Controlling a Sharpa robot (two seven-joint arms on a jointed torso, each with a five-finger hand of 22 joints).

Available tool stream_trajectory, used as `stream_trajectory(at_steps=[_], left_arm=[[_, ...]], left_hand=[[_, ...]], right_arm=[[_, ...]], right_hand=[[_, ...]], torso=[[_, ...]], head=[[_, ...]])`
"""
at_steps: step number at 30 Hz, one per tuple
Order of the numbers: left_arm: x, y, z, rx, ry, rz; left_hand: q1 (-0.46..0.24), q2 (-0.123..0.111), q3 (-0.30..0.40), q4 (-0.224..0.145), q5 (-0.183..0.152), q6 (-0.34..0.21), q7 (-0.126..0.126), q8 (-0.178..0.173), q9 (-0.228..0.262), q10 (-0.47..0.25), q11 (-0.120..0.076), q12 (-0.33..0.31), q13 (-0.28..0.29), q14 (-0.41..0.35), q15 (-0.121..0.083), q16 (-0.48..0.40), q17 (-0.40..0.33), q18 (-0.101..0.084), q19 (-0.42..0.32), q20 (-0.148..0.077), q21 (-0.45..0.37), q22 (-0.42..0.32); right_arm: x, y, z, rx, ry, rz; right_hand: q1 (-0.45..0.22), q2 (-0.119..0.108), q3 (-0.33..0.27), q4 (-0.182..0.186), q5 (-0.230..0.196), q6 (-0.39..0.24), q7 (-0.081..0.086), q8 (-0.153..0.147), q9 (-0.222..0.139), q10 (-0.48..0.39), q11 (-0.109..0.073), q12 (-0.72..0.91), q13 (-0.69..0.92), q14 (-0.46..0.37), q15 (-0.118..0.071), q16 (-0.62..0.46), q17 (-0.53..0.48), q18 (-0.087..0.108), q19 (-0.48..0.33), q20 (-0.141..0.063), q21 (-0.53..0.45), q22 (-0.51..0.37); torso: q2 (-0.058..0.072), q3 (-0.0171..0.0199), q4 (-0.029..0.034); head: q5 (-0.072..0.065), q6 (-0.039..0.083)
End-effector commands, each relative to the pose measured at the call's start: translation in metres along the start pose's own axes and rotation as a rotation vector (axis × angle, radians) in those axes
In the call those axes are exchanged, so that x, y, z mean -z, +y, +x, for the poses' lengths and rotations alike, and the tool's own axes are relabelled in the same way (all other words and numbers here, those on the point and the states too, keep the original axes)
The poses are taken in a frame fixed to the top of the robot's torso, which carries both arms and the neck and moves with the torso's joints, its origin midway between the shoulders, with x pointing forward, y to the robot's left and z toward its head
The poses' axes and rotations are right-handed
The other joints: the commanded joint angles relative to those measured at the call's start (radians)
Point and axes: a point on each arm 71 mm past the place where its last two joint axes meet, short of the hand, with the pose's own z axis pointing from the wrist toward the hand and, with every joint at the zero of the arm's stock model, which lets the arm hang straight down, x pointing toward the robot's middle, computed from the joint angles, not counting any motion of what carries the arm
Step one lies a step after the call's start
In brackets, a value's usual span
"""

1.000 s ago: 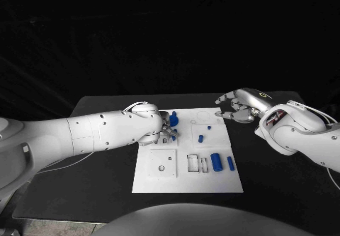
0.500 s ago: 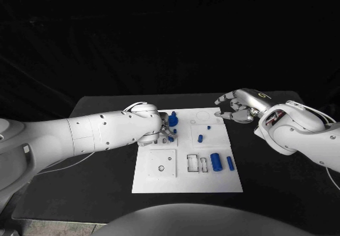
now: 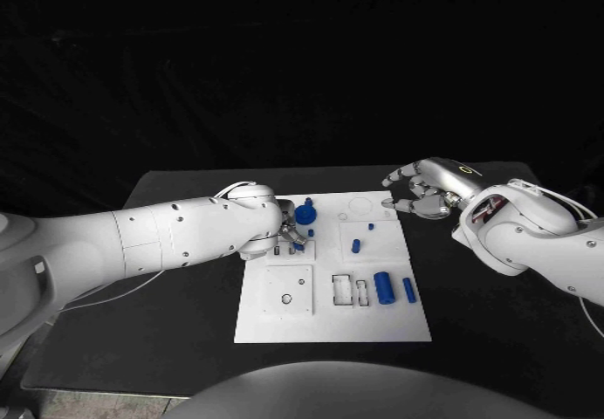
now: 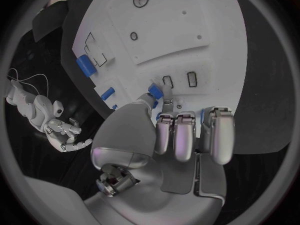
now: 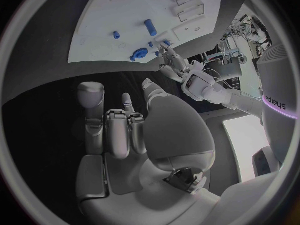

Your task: Assemble the parts on the task board

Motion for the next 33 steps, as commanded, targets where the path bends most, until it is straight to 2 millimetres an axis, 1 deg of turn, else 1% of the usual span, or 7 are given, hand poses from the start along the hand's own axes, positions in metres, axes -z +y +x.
stream_trajectory(at_steps=[1, 6, 8, 9, 12, 21, 33], left_arm=[[0.001, -0.001, 0.001, 0.017, 0.002, 0.017], [0.003, 0.002, 0.001, 0.028, -0.002, 0.02], [0.004, 0.004, 0.001, 0.031, -0.004, 0.02], [0.004, 0.005, 0.001, 0.033, -0.005, 0.02], [0.005, 0.009, 0.0, 0.037, -0.008, 0.02], [0.006, 0.017, -0.002, 0.03, -0.024, 0.036], [0.005, 0.019, -0.002, -0.067, -0.028, 0.038]], left_hand=[[-0.034, -0.049, 0.106, -0.002, -0.007, 0.016, -0.002, -0.018, 0.024, 0.096, 0.004, -0.001, 0.264, 0.103, -0.004, 0.002, 0.263, 0.003, 0.012, -0.001, -0.007, 0.186], [-0.052, -0.068, 0.153, -0.008, -0.01, 0.019, -0.001, -0.024, 0.039, 0.096, 0.003, -0.001, 0.264, 0.103, -0.002, 0.002, 0.263, 0.003, 0.013, -0.001, -0.008, 0.187], [-0.054, -0.068, 0.156, -0.009, -0.01, 0.02, -0.001, -0.024, 0.04, 0.096, 0.003, -0.001, 0.264, 0.103, -0.002, 0.002, 0.263, 0.003, 0.013, -0.001, -0.008, 0.187], [-0.065, -0.078, 0.181, -0.012, -0.013, 0.021, -0.001, -0.028, 0.049, 0.096, 0.003, -0.001, 0.264, 0.103, -0.002, 0.002, 0.263, 0.003, 0.012, -0.001, -0.009, 0.187], [-0.076, -0.084, 0.2, -0.015, -0.025, 0.021, 0.0, -0.032, 0.056, 0.096, 0.004, -0.001, 0.264, 0.103, -0.001, 0.002, 0.263, 0.004, 0.01, 0.0, -0.011, 0.186], [-0.093, -0.091, 0.224, -0.014, -0.049, 0.017, 0.003, -0.041, 0.067, 0.096, 0.007, -0.001, 0.264, 0.103, 0.001, 0.002, 0.263, 0.006, 0.002, 0.001, -0.016, 0.18], [-0.102, -0.095, 0.244, -0.016, -0.07, 0.01, 0.008, -0.051, 0.077, 0.096, 0.011, -0.001, 0.264, 0.103, 0.006, 0.002, 0.263, 0.009, -0.01, 0.004, -0.025, 0.173]], right_arm=[[0.0, -0.001, 0.001, 0.0, 0.01, 0.001], [0.0, -0.001, 0.002, 0.0, 0.012, 0.003], [0.0, -0.001, 0.002, -0.001, 0.013, 0.003], [0.0, -0.002, 0.002, -0.001, 0.013, 0.004], [0.001, -0.002, 0.002, -0.001, 0.015, 0.006], [0.001, -0.004, 0.003, -0.002, 0.021, 0.012], [0.002, -0.005, 0.005, -0.003, 0.029, 0.014]], right_hand=[[-0.002, 0.01, 0.006, 0.0, 0.004, 0.009, 0.001, 0.005, -0.001, 0.096, 0.009, -0.006, 0.252, 0.069, 0.006, -0.001, 0.067, -0.015, 0.0, 0.003, -0.007, -0.001], [0.0, 0.012, 0.007, -0.001, 0.005, 0.009, 0.002, 0.005, -0.002, 0.095, 0.01, -0.007, 0.251, 0.069, 0.006, -0.001, 0.066, -0.015, 0.0, 0.003, -0.007, -0.001], [0.0, 0.012, 0.007, -0.001, 0.005, 0.009, 0.002, 0.005, -0.002, 0.095, 0.01, -0.007, 0.251, 0.069, 0.006, -0.001, 0.066, -0.015, 0.0, 0.003, -0.007, -0.001], [0.0, 0.012, 0.007, -0.001, 0.005, 0.009, 0.002, 0.005, -0.002, 0.095, 0.01, -0.007, 0.251, 0.069, 0.006, -0.001, 0.066, -0.015, 0.0, 0.003, -0.007, -0.001], [0.0, 0.012, 0.007, -0.001, 0.005, 0.009, 0.002, 0.005, -0.002, 0.095, 0.01, -0.007, 0.251, 0.069, 0.006, -0.001, 0.066, -0.015, 0.0, 0.003, -0.007, -0.001], [0.001, 0.012, 0.007, -0.002, 0.005, 0.009, 0.002, 0.004, -0.003, 0.094, 0.01, -0.007, 0.25, 0.069, 0.007, -0.001, 0.065, -0.015, -0.001, 0.003, -0.009, -0.002], [0.003, 0.01, 0.007, -0.004, 0.004, 0.008, 0.002, 0.003, -0.004, 0.093, 0.011, -0.009, 0.249, 0.069, 0.007, -0.001, 0.065, -0.014, -0.001, 0.003, -0.012, -0.003]], torso=[[0.0, 0.0, 0.0003], [0.0, -0.0003, -0.0001], [0.0, 0.0, -0.0002], [-0.001, 0.0002, -0.0003], [0.0, 0.0004, 0.0001], [0.0, -0.0008, -0.0004], [-0.001, 0.0006, -0.0009]], head=[[0.003, 0.0], [0.007, 0.0], [0.009, 0.0], [0.01, 0.0], [0.011, 0.0], [0.01, 0.0], [0.016, 0.0]])
